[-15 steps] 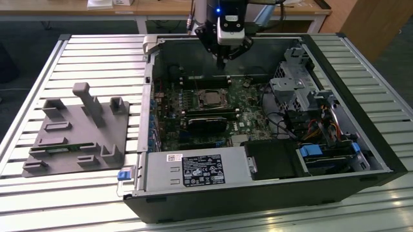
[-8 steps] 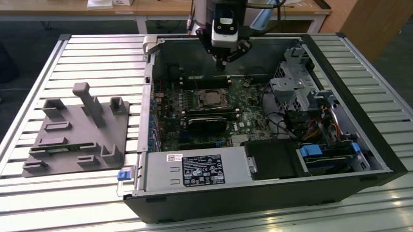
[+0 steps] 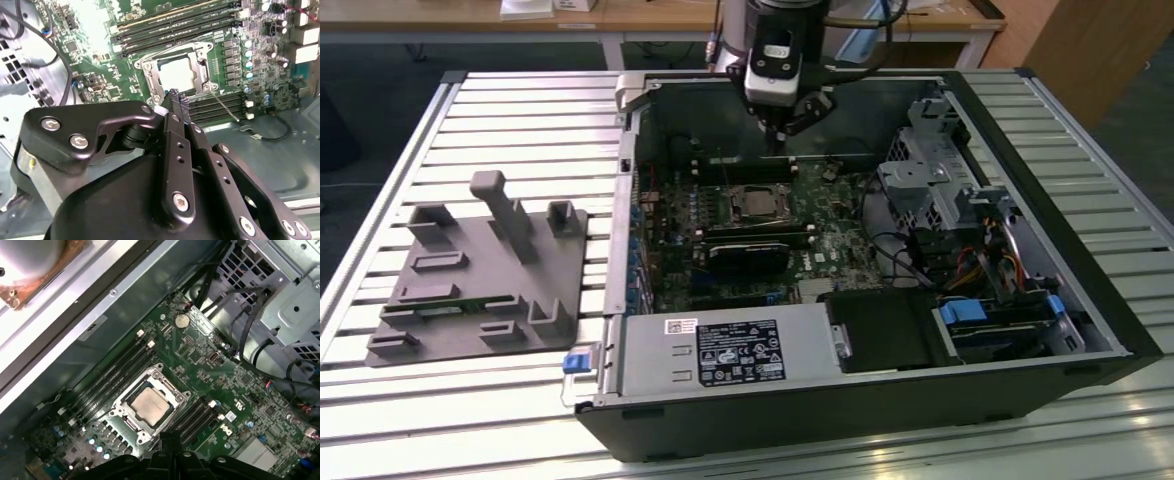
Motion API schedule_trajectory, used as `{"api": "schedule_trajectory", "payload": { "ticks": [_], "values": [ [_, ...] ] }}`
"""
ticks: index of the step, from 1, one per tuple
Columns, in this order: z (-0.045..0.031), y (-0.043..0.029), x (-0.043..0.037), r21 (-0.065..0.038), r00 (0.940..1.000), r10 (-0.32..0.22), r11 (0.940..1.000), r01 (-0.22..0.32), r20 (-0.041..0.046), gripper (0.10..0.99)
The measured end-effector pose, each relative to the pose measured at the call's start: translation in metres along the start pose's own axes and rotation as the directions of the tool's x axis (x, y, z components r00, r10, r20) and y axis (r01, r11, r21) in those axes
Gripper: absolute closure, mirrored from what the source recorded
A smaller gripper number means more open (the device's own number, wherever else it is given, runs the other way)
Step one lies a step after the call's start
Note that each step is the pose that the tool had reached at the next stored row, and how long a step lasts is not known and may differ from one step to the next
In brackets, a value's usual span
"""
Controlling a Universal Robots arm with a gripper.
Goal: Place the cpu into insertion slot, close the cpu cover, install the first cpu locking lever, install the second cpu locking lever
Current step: 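Close the cpu cover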
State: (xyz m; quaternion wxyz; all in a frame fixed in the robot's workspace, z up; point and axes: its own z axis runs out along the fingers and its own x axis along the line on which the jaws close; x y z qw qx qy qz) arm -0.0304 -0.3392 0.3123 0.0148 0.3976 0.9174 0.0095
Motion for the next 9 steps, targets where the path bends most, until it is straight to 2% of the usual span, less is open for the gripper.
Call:
{"api": "schedule_trajectory", "payload": {
  "ticks": [9],
  "values": [
    [0.0078,-0.0010,0.0030,0.002,0.9962,0.087,0.9962,-0.087,0.0026,0.980]
  ]
}}
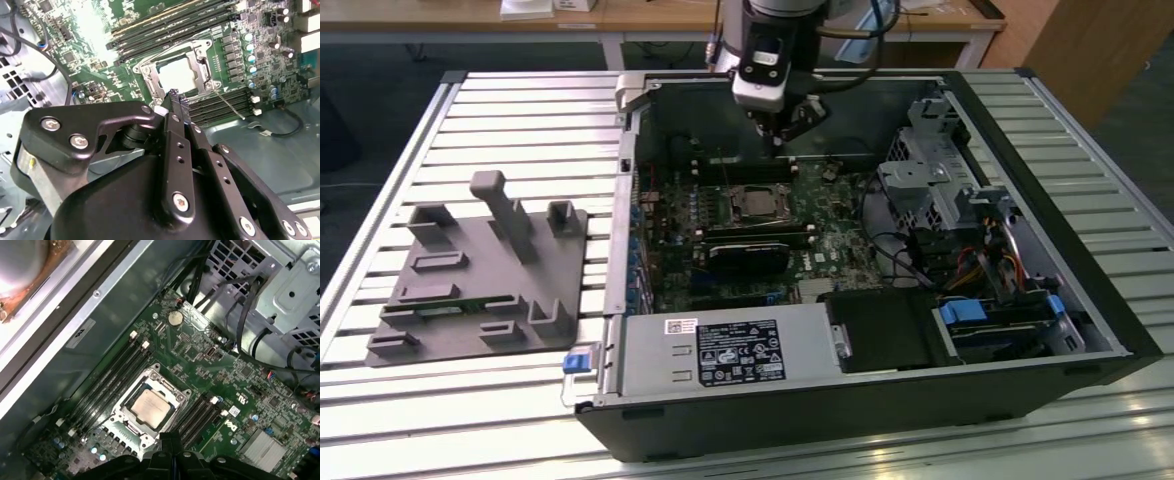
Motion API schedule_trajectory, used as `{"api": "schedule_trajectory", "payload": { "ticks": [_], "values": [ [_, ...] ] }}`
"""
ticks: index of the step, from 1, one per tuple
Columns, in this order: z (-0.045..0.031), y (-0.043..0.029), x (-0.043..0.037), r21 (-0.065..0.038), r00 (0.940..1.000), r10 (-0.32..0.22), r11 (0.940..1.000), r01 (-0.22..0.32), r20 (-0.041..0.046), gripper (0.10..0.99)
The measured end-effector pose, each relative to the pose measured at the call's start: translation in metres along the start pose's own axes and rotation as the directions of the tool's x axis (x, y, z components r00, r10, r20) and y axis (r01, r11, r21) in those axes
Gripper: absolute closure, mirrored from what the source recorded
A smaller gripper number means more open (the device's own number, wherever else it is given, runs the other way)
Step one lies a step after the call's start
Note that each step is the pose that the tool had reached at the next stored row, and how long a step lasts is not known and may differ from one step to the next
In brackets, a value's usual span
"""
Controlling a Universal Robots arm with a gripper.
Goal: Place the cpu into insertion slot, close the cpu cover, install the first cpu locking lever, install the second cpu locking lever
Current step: 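Close the cpu cover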
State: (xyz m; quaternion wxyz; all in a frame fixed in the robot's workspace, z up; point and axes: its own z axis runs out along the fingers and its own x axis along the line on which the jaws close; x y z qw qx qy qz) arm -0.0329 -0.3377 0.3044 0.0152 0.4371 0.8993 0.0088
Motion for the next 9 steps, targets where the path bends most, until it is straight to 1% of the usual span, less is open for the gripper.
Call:
{"api": "schedule_trajectory", "payload": {
  "ticks": [3,5,9],
  "values": [
    [0.0025,-0.0049,0.0039,0.000,1.0000,0.006,1.0000,-0.006,0.0003,0.980],
    [0.0049,-0.0057,0.0050,0.000,0.9999,0.011,0.9999,-0.011,0.0004,0.980],
    [0.0092,-0.0058,0.0055,0.002,0.9976,0.069,0.9976,-0.069,0.0027,0.980]
  ]
}}
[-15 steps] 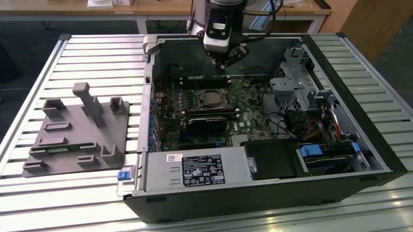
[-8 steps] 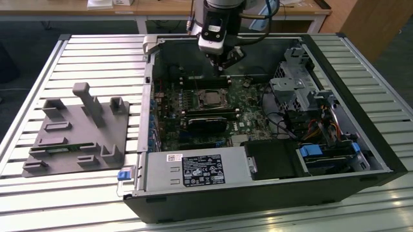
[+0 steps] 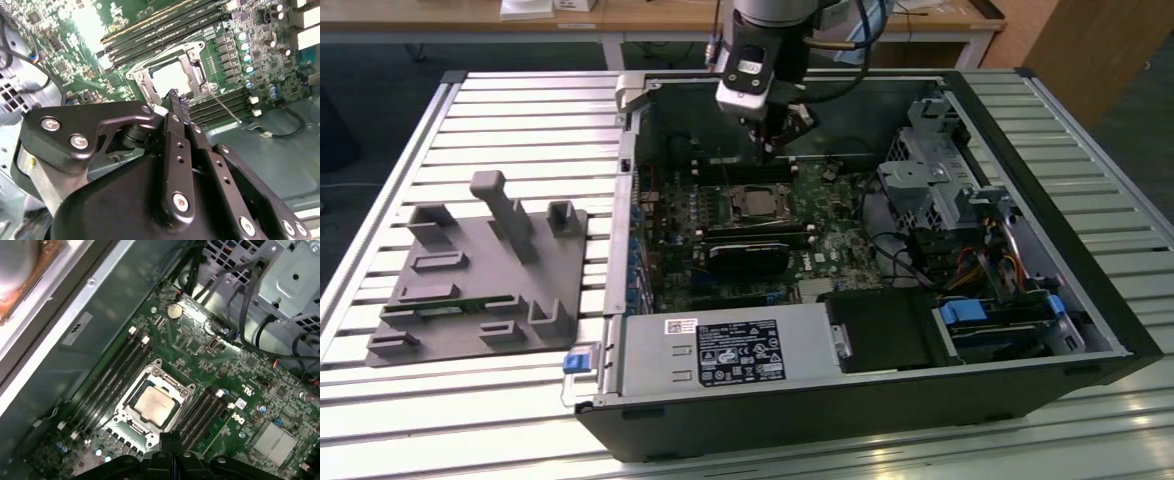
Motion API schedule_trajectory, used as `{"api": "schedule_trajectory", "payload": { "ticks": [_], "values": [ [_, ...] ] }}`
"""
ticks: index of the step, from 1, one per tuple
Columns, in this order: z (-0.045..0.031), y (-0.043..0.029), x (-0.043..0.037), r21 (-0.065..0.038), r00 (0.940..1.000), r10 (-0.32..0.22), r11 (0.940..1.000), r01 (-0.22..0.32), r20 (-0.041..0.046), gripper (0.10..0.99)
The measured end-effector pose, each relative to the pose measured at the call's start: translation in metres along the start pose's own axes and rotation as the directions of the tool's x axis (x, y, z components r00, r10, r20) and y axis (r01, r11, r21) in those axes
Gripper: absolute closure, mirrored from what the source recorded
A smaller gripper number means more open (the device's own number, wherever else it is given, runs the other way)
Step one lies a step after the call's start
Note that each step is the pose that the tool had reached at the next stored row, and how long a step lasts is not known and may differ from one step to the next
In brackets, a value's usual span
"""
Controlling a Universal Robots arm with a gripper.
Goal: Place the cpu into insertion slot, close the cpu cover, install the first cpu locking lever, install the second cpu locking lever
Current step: 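Close the cpu cover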
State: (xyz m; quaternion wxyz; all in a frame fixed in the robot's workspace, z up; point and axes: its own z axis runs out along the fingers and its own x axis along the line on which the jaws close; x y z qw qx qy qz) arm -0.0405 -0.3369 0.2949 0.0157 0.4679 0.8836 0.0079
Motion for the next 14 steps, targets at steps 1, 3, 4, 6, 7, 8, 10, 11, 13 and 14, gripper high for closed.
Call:
{"api": "schedule_trajectory", "payload": {
  "ticks": [1,3,4,6,7,8,10,11,13,14],
  "values": [
    [0.0012,0.0000,0.0002,0.001,0.9999,0.014,0.9999,-0.014,0.0009,0.980],
    [0.0040,0.0000,0.0006,0.002,0.9992,0.040,0.9992,-0.040,0.0032,0.980],
    [0.0056,0.0000,0.0007,0.003,0.9986,0.053,0.9986,-0.053,0.0046,0.980],
    [0.0091,0.0001,0.0012,0.005,0.9972,0.075,0.9972,-0.075,0.0072,0.980],
    [0.0107,0.0001,0.0013,0.005,0.9964,0.085,0.9964,-0.085,0.0081,0.980],
    [0.0121,0.0001,0.0017,0.005,0.9955,0.094,0.9955,-0.094,0.0084,0.980],
    [0.0143,-0.0010,0.0033,0.005,0.9947,0.102,0.9948,-0.102,0.0088,0.980],
    [0.0155,-0.0020,0.0042,0.005,0.9947,0.102,0.9947,-0.102,0.0088,0.980],
    [0.0180,-0.0049,0.0066,0.005,0.9947,0.102,0.9947,-0.102,0.0089,0.980],
    [0.0194,-0.0065,0.0082,0.005,0.9947,0.102,0.9947,-0.103,0.0090,0.980]
  ]
}}
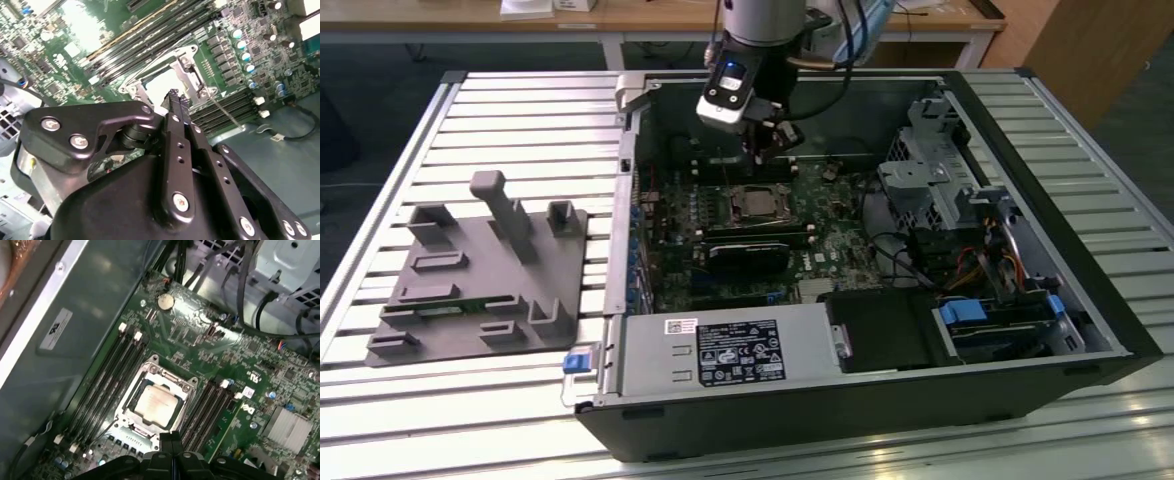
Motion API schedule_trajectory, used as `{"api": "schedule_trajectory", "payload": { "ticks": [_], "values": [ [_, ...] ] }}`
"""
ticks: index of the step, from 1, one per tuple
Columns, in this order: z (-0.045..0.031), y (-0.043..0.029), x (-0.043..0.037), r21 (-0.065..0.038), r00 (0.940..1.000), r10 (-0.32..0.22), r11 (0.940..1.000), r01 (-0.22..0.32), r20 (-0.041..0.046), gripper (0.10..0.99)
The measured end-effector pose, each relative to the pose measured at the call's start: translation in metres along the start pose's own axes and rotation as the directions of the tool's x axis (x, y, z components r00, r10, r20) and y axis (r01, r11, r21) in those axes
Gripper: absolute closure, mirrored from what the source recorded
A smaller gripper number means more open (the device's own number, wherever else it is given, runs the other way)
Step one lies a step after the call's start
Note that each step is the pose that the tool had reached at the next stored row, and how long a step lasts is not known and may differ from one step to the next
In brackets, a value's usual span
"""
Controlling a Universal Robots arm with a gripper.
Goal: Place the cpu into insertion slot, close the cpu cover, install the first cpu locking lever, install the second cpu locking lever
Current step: 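Close the cpu cover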
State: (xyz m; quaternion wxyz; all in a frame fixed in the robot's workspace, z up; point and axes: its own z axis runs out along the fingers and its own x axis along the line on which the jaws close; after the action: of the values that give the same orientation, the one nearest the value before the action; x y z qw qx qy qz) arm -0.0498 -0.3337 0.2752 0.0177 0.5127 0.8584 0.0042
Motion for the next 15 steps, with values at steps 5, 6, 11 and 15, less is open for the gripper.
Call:
{"api": "schedule_trajectory", "payload": {
  "ticks": [5,6,11,15],
  "values": [
    [0.0067,-0.0018,0.0030,0.003,0.9988,0.050,0.9988,-0.050,0.0045,0.980],
    [0.0085,-0.0017,0.0034,0.004,0.9979,0.064,0.9980,-0.064,0.0063,0.980],
    [0.0175,-0.0008,0.0070,0.006,0.9961,0.087,0.9962,-0.087,0.0092,0.980],
    [0.0247,0.0002,0.0104,0.006,0.9961,0.087,0.9962,-0.087,0.0093,0.980]
  ]
}}
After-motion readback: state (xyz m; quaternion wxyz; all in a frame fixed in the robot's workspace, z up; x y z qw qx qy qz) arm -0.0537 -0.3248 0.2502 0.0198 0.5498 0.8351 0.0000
